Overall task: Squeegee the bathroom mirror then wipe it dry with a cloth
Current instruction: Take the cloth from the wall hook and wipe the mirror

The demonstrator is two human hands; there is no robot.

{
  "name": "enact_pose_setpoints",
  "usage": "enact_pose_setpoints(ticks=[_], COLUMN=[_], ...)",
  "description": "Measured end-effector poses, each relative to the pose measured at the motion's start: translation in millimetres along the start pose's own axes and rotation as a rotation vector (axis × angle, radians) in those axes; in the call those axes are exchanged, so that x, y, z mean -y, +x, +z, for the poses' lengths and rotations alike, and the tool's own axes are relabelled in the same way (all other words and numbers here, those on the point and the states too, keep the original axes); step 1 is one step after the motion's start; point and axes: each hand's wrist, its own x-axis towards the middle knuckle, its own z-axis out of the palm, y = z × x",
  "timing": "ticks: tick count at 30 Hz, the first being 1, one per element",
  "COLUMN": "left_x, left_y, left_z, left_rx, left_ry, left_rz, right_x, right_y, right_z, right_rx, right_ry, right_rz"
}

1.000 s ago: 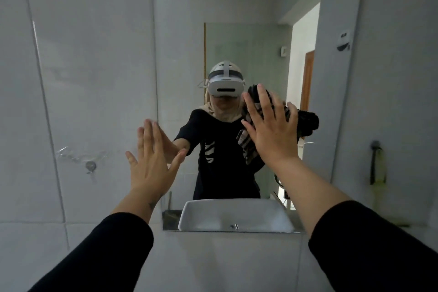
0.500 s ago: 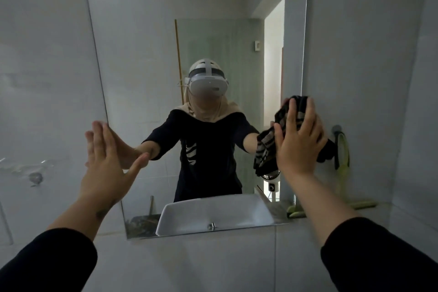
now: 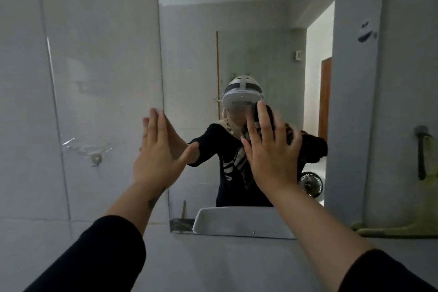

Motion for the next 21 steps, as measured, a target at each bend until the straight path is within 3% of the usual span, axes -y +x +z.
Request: enact_pose_setpoints(ticks=[5, 10, 17, 21], left_x=[23.6, 61.1, 76.8, 72.7], left_y=[-15.0, -51.5, -79.0, -79.4], left_z=[3.9, 19.4, 36.9, 35.4], left_rx=[0.007, 0.085, 0.169, 0.199], left_ry=[0.029, 0.114, 0.096, 0.169], left_rz=[0.1, 0.052, 0.043, 0.017], right_x=[66.8, 113.8, 131.4, 122.6], right_y=[34.9, 48.6, -1.2, -24.4], right_z=[-3.6, -2.5, 11.1, 7.7], right_rx=[-0.041, -0.075, -0.092, -0.043], right_ry=[0.054, 0.05, 0.032, 0.061], right_rz=[-0.154, -0.281, -0.495, -0.446])
